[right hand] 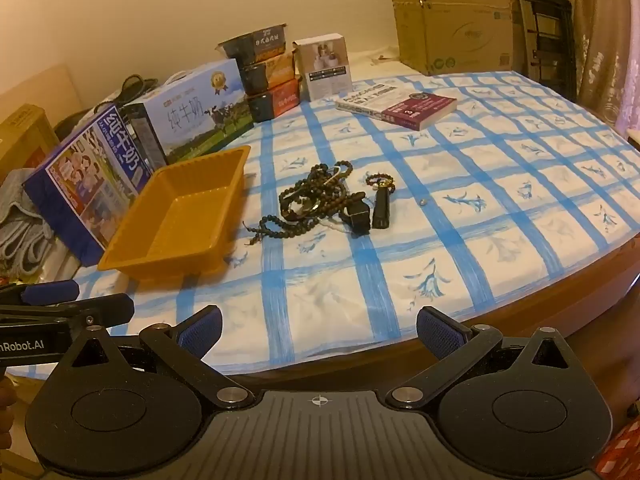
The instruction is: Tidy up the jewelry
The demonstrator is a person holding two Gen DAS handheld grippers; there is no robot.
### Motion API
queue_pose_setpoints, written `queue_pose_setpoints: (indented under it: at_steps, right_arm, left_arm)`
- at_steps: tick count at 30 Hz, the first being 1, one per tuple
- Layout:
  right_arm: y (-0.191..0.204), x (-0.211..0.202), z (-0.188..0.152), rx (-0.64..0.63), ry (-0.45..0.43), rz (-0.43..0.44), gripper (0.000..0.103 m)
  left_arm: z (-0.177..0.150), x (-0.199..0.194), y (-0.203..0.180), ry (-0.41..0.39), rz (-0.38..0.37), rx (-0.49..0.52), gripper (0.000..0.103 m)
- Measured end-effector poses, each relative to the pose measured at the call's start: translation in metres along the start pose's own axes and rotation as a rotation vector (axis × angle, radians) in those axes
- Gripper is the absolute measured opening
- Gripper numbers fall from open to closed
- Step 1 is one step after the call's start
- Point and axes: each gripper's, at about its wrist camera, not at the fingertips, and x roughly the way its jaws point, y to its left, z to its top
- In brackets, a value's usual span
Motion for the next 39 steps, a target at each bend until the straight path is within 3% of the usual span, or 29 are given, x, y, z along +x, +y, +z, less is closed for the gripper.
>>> queue_pose_setpoints:
  at_steps: [39]
  right_arm:
    - [0.0015,-0.0013,0.0021,-0.002,-0.002,0.0,0.103]
  left_arm:
    - [0.0027,-0.0033,0.0017,-0.012,0.006,0.003,0.091]
